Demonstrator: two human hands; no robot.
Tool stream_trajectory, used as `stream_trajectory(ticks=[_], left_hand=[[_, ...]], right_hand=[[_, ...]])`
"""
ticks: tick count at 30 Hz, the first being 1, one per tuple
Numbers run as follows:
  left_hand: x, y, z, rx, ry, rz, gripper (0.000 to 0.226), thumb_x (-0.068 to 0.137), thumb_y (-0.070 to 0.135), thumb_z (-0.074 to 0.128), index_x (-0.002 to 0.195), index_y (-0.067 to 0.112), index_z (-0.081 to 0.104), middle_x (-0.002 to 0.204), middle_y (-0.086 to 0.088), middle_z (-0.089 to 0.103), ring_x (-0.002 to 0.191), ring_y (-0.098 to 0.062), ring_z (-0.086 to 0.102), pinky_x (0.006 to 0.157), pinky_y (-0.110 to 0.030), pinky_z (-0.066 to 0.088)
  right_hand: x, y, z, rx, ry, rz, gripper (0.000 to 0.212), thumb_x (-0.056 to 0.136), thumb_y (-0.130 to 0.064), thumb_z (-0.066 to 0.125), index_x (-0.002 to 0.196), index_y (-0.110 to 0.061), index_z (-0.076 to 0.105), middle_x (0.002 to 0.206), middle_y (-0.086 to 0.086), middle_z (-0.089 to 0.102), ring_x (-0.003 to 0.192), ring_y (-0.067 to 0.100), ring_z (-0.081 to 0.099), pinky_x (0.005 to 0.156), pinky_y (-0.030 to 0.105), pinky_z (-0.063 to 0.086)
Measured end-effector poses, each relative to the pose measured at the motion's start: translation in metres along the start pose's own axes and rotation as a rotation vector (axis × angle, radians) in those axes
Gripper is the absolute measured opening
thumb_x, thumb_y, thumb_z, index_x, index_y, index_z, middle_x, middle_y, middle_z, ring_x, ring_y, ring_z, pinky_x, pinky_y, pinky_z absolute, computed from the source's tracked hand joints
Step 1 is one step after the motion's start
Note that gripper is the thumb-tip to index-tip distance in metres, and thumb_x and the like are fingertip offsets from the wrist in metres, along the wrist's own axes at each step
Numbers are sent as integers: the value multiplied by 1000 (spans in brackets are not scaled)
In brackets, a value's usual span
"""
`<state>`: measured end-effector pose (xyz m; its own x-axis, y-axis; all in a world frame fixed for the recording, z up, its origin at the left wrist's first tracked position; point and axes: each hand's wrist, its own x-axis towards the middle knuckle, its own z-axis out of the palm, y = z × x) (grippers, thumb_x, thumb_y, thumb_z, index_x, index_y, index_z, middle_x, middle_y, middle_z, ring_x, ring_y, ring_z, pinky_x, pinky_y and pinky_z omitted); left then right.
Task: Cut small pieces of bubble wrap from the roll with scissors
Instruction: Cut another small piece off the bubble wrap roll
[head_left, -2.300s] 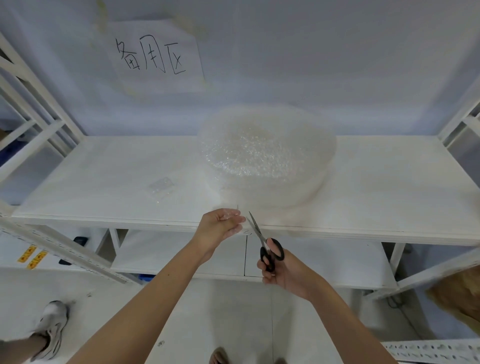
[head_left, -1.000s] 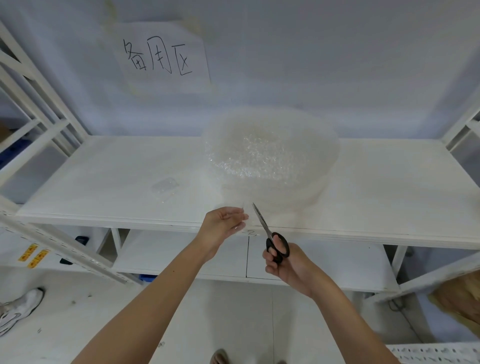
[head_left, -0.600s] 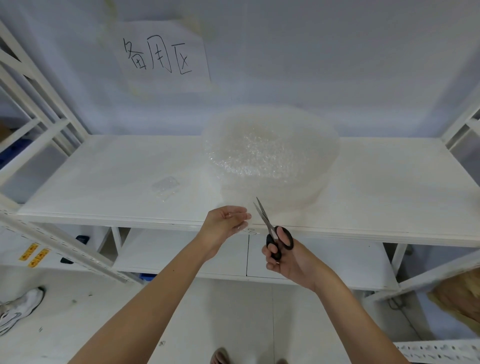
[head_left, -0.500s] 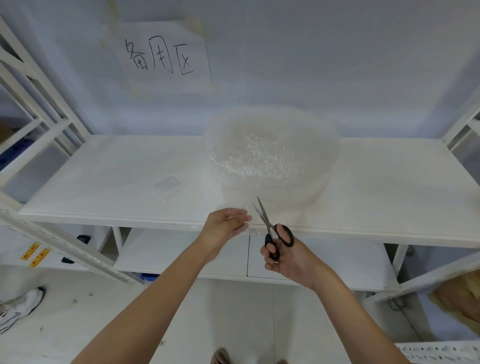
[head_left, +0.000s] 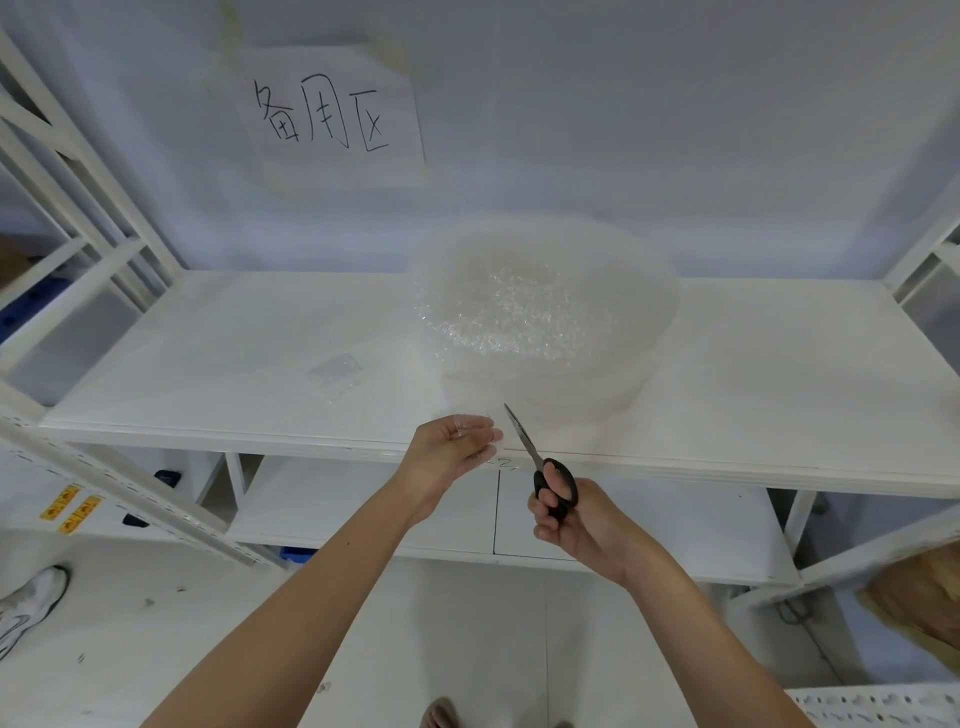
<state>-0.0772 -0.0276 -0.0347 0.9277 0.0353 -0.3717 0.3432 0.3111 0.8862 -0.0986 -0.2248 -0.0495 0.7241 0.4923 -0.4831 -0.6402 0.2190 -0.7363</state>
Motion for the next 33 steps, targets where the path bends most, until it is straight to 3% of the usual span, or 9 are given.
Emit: stream_trajectory(ticks=[5, 12, 20, 33], left_hand=[[-3, 1, -2, 8, -10, 0, 18, 89, -1, 66, 106, -5, 66, 100, -17, 72, 94, -16, 71, 76, -18, 56], [-3, 2, -5, 46, 19, 35, 13, 92, 1, 63, 103, -2, 68, 102, -17, 74, 92, -20, 71, 78, -20, 56], [-2, 4, -2, 47, 48, 54, 13, 91, 2, 64, 103, 0, 69, 100, -15, 73, 84, -18, 69, 74, -18, 56], [-5, 0, -5, 29, 50, 4, 8, 92, 3, 63, 97, 2, 68, 96, -13, 72, 86, -16, 71, 75, -19, 56]], right_hand=[[4, -2, 0, 22, -44, 72, 47, 87, -52, 54, 65, -11, 44, 67, 5, 44, 55, 19, 36, 61, 30, 43], [3, -9, 4, -103, -56, 112, 51, 81, -59, 58, 63, -12, 46, 69, 5, 46, 56, 20, 38, 63, 29, 45], [-4, -8, 1, -91, -51, 116, 51, 87, -55, 52, 62, -11, 46, 68, 6, 47, 55, 20, 39, 61, 29, 45], [-1, -5, 2, -113, -69, 125, 51, 79, -60, 57, 63, -12, 46, 68, 5, 46, 57, 20, 37, 62, 29, 45]])
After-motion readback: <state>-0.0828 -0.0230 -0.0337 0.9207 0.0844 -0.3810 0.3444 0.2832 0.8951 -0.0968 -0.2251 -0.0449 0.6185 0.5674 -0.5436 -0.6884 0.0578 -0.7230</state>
